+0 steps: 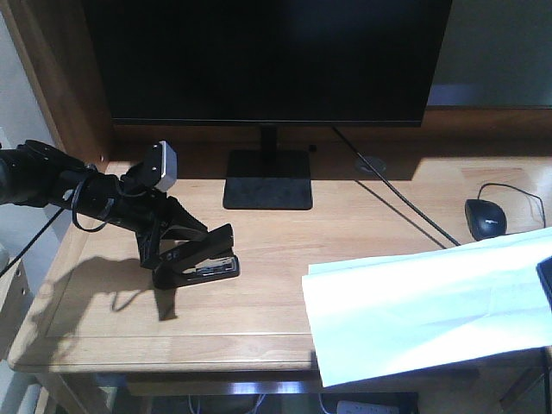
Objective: Grab stapler and paper to desk for stapling
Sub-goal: 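Lower the left gripper with the black stapler onto the desktop, then swing the right gripper with the white paper over the desk center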
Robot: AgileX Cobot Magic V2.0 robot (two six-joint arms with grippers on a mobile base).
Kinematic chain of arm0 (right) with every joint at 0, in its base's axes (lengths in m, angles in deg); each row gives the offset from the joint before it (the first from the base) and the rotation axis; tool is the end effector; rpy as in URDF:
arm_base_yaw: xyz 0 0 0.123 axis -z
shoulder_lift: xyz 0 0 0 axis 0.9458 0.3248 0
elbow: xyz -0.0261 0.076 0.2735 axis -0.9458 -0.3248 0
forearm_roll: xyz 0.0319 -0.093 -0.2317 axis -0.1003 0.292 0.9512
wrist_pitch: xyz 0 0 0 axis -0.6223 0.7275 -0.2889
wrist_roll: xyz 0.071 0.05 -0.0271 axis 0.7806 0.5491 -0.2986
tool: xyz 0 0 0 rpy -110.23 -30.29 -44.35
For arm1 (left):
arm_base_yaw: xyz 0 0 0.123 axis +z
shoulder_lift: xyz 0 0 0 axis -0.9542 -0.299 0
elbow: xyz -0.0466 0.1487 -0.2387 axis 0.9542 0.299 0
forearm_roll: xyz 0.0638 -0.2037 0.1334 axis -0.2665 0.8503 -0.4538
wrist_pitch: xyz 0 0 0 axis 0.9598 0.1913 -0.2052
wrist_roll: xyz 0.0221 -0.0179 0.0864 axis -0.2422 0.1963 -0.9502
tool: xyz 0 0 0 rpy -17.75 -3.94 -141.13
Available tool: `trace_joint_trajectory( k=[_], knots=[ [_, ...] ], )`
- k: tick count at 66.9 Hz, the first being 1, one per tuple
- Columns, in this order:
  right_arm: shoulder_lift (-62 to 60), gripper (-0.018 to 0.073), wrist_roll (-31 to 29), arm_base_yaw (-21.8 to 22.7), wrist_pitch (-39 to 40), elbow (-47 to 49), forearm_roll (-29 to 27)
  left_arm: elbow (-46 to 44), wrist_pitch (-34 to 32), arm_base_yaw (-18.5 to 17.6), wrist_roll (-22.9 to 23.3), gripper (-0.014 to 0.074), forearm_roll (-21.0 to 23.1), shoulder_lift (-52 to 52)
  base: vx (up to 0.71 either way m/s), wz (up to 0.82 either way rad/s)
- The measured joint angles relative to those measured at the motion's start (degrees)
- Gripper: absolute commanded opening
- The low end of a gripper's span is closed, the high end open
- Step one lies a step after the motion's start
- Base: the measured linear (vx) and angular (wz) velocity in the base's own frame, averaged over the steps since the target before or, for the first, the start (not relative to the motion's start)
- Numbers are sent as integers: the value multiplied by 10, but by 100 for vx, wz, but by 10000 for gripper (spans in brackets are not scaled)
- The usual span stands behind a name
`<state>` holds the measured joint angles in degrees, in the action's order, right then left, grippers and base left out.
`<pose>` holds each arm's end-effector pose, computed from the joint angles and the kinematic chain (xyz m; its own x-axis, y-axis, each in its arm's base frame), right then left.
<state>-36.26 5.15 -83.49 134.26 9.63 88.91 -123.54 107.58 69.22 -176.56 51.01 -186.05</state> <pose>0.0779 0.0429 0.2466 -0.2569 0.8657 -0.4296 -0.5876 0.2130 0.7806 0.4104 -0.0947 0.1615 -0.0901 0.5946 -0.7989 0.9836 0.1791 0.0224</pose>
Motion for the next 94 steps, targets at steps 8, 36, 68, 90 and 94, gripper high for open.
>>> trace_joint_trajectory(
  k=[8, 36, 68, 90, 94],
  knots=[
    [0, -5, 0, 0, 0, 0, 0, 0, 0, 0, 1, -8, -1, -1, 0, 0],
    [0, -5, 0, 0, 0, 0, 0, 0, 0, 0, 1, -7, -1, -1, 0, 0],
    [0, -5, 0, 0, 0, 0, -10, 0, 0, 0, 1, -7, -1, -1, 0, 0],
    [0, -5, 10, 0, -53, 1, 74, 0, 0, 0, 1, -6, -1, -1, 0, 0],
    [0, -5, 35, 0, -83, 13, 142, 0, 0, 0, 1, -6, -1, -1, 0, 0]
  ],
)
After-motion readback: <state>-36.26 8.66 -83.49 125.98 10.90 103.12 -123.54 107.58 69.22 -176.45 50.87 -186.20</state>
